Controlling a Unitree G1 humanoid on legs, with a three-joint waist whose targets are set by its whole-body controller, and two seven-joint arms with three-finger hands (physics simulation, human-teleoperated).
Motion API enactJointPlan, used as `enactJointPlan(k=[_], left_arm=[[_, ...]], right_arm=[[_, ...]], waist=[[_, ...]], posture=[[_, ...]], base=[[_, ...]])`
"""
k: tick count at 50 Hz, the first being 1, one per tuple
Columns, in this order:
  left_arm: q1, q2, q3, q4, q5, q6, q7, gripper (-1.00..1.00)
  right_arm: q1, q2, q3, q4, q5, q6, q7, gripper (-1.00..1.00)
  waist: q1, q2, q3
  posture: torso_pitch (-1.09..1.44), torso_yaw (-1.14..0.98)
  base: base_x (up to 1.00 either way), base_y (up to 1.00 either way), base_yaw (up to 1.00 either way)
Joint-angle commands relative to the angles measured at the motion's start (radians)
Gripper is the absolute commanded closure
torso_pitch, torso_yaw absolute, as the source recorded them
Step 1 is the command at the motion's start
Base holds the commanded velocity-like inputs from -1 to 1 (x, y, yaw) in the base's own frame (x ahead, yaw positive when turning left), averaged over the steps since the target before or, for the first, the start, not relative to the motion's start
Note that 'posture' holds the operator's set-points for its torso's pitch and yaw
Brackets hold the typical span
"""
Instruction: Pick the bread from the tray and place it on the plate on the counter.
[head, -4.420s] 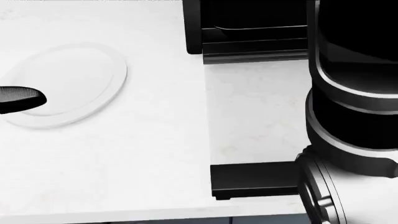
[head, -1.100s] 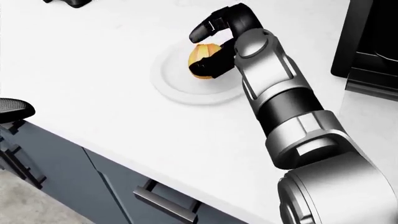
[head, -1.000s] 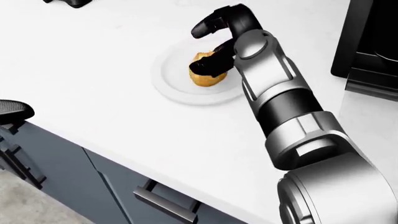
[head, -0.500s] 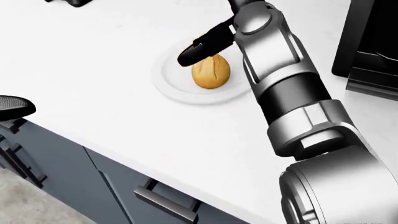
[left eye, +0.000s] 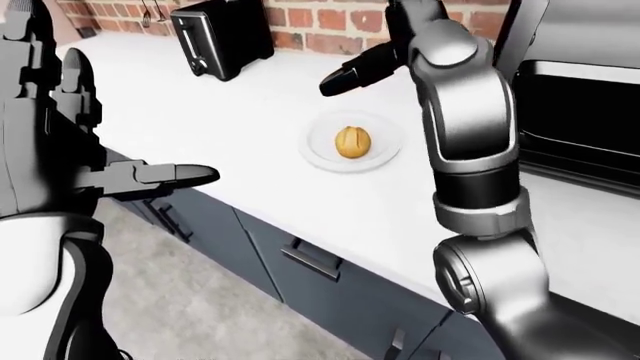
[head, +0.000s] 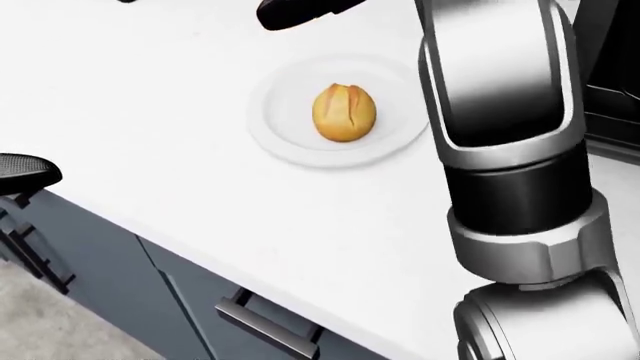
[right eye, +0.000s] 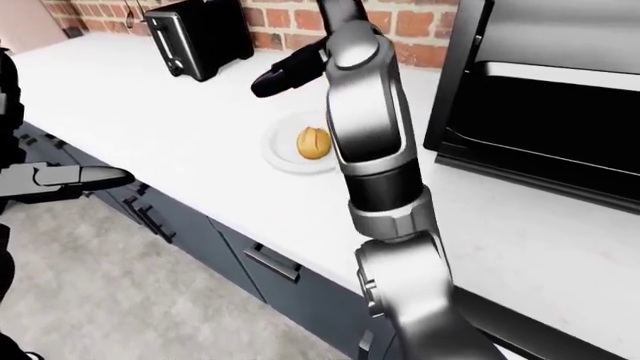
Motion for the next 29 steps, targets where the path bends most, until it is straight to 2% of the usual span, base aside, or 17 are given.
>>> enactJointPlan(k=[1,8,29], left_arm=[[-0.021,0.013,0.009,-0.015,0.009,-0.025,0.003,-1.0],[-0.05,0.018,-0.003,0.002,0.012,-0.019,0.004,-1.0],[-0.051,0.013,-0.013,0.005,0.023,-0.022,0.002,-1.0]], right_arm=[[-0.021,-0.009,0.001,-0.086,-0.023,0.046,0.019,-1.0],[-0.013,-0.024,0.01,-0.266,-0.067,0.182,0.084,-1.0],[-0.015,-0.093,-0.004,-0.476,-0.106,0.349,0.162,-1.0]], waist=[[0.0,0.001,-0.023],[0.001,-0.001,-0.019],[0.001,-0.003,-0.013]], posture=[[0.0,0.59],[0.0,0.59],[0.0,0.59]], base=[[0.0,0.0,0.0],[0.0,0.0,0.0],[0.0,0.0,0.0]])
